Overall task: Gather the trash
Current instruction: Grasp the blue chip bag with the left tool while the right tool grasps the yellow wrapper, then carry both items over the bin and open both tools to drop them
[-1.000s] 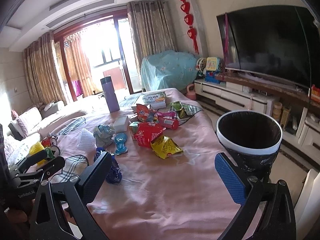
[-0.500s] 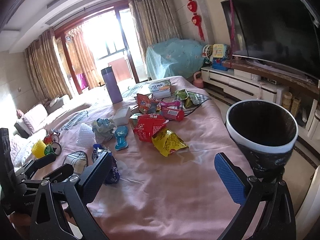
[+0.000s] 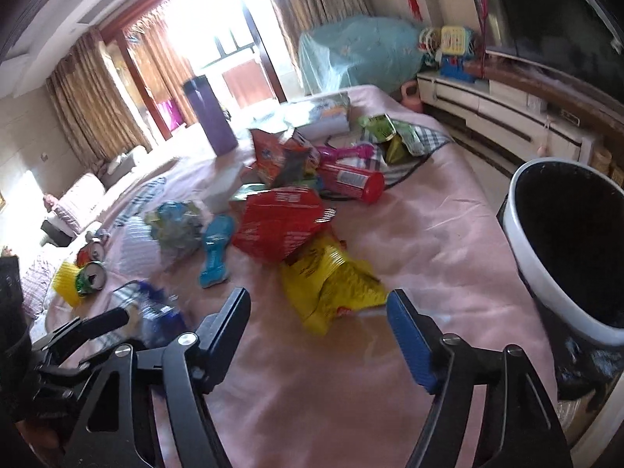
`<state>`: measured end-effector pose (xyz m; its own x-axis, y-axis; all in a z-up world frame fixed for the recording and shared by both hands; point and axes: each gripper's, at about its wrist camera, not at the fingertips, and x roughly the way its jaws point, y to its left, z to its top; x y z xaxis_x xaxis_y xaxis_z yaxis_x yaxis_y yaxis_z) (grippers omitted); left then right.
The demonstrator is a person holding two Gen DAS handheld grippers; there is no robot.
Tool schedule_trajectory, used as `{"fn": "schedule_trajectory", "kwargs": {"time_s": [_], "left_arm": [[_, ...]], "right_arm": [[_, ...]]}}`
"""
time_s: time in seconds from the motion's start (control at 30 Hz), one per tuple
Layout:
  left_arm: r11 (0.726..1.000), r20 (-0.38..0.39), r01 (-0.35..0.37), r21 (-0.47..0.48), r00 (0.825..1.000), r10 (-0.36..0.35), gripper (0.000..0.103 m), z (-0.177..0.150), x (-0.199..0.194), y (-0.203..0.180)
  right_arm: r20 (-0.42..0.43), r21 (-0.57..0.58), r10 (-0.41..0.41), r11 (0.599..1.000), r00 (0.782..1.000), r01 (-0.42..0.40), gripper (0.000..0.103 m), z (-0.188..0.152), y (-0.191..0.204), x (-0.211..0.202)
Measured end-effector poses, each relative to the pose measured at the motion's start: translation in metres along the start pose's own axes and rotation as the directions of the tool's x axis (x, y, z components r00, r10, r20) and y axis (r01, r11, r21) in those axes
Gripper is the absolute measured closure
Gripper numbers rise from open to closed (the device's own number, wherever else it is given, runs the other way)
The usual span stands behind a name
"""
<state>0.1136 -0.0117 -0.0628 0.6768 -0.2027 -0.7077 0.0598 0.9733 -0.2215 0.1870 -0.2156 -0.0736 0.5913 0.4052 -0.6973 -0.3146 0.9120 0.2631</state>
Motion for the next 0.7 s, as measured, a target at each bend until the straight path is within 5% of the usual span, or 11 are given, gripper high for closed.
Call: {"fn": "schedule_trajectory", "kwargs": {"time_s": [0.1,0.17,0.23,0.5,0.7], "left_arm": [[1.0,-0.04,0.022,0.018,0.999,-0.021,0.039,0.001,0.013,-0.005],[0.999,-0.032,0.016,0.049,0.999,-0.015,0.043,0.0,0.014,-0.011],[0.996,-0.024,0.023,0.081,1.0,-0.021,0.049,0.0,0.013,-0.017],[0.982,-0.033,0.115,0.151,0.993,-0.112,0.074,0.004,0.015,-0.051],[0.961,-0.031,0.147,0.233,0.989,-0.144,0.075,0.01,0.02,-0.087]], "right_arm": [[-0.035,0.022,0.01,1.0,0.999,-0.009,0.039,0.004,-0.007,0.013],[-0.064,0.027,0.02,0.999,0.998,-0.018,0.06,0.003,-0.01,0.018],[-0.054,0.013,0.019,1.0,0.998,-0.018,0.069,-0.002,-0.01,0.013],[0.035,0.102,0.02,0.994,0.999,-0.023,0.073,-0.017,-0.034,-0.033],[0.09,0.182,-0.028,0.983,0.996,0.011,0.073,-0.024,-0.068,-0.07]]}}
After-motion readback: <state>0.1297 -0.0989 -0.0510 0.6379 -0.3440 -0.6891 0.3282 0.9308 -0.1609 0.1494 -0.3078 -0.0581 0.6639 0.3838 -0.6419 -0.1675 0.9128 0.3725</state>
